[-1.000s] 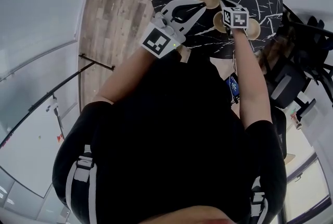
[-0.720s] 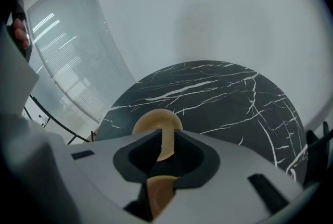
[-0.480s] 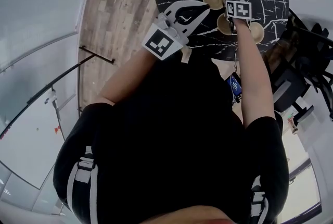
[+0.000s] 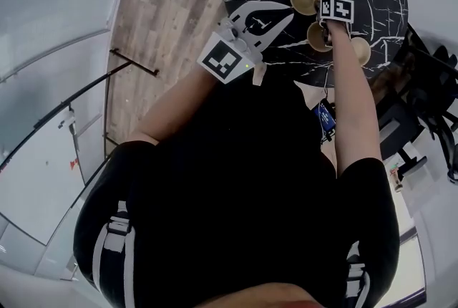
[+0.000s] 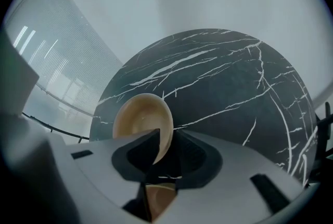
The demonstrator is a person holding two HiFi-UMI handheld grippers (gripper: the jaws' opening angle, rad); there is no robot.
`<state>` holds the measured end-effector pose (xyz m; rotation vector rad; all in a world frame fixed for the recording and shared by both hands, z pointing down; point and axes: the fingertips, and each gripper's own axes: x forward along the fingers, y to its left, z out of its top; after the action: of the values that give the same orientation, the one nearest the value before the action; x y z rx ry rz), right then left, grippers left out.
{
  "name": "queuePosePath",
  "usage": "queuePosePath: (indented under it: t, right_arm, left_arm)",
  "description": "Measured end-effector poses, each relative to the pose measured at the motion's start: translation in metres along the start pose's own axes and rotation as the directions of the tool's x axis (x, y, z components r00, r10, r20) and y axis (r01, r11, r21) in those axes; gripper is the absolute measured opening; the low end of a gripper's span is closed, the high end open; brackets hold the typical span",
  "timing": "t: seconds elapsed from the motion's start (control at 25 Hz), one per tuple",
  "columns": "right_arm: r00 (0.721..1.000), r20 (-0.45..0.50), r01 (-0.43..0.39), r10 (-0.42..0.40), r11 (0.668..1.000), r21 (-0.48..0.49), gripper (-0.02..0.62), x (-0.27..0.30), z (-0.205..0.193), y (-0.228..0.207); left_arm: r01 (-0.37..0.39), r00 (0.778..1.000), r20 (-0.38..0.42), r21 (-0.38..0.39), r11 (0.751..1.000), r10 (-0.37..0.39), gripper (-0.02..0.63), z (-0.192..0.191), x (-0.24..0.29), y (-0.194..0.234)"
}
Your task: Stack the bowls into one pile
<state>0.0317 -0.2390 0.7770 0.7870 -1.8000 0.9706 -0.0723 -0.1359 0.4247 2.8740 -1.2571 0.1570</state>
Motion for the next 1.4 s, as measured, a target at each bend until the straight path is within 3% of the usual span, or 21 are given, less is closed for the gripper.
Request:
queuePosePath:
  t: [0.28,0.68,1.12,1.4]
  right_arm:
    - [1.0,-0.024,0.018,-0.016,0.998,0.064,0.021,0.003,-0.002,-0.001]
    - [1.0,-0.006,-0.008,0.009,0.995,0.1,0.014,-0.016,0.005,0.003]
    - [0.996,0.084,-0.007,-0.007,0.985,0.171,0.014,-0.068,0.006,-0.006]
    - [0.993,0.117,-0.013,-0.014,0.974,0.225,0.014,-0.104,-0.019,-0.017]
  left_arm:
    - [-0.01,1.0,-0.015,-0.004,1.0,0.01,0.003,-0.002,-0.01,0.002]
    - [0.017,1.0,0.007,-0.002,1.0,-0.017,0.003,0.005,-0.013,-0.001]
    - [0.09,0.995,0.049,0.012,0.996,-0.09,0.003,0.026,-0.012,-0.022]
    - [0.157,0.984,0.085,0.017,0.987,-0.158,0.003,0.038,-0.007,-0.044]
